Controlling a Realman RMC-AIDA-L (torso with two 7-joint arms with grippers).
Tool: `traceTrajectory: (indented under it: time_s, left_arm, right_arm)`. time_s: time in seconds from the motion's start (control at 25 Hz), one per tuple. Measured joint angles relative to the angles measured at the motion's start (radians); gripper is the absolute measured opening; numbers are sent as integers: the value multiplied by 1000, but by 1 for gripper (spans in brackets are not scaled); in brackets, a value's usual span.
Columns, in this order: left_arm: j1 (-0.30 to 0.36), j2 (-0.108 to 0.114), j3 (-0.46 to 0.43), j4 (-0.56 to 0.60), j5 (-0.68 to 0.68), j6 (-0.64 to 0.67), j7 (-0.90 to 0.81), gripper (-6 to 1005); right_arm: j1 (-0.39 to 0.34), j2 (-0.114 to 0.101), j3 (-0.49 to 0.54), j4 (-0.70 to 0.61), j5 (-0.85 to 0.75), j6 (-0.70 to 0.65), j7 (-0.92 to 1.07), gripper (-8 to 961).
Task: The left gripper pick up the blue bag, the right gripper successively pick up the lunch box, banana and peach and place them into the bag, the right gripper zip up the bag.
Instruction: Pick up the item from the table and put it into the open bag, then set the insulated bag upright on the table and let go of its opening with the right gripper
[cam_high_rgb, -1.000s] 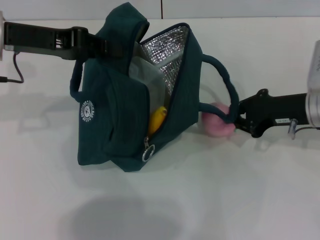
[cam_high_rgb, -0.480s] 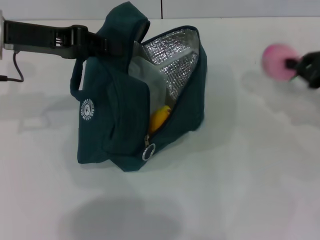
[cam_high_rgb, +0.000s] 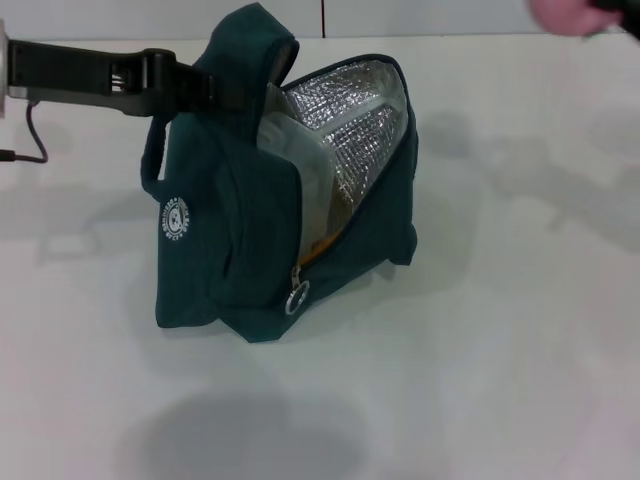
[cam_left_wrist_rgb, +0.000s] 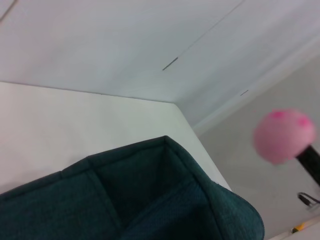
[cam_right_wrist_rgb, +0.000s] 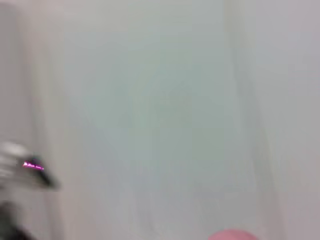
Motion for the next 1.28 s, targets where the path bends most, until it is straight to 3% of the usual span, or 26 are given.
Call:
traceTrajectory:
  time_s: [0.2,0.24,0.44,0.72,1.04,1.28]
  left_arm:
    - [2,0,-1,0,0,1,0,33]
    - [2,0,-1,0,0,1,0,33]
    - [2,-1,0,0,0,0,4,33]
    - [2,-1,0,-1,0,0,5,33]
    - [1,-3,0,-2,0,0,6,33]
    - [0,-2,0,-13,-1,0,6,33]
  right_arm:
    - [100,2,-142,76,40,-53,4,53]
    - [149,3,-205,113,40,-34,5,54]
    - [239,1,-311,197,28,59,27,62]
    - [258,2,-334,218,27,94,43,72]
    - [253,1,-326,225,36,96,58,400]
    - [210,4,-266,226,53,102,214,645]
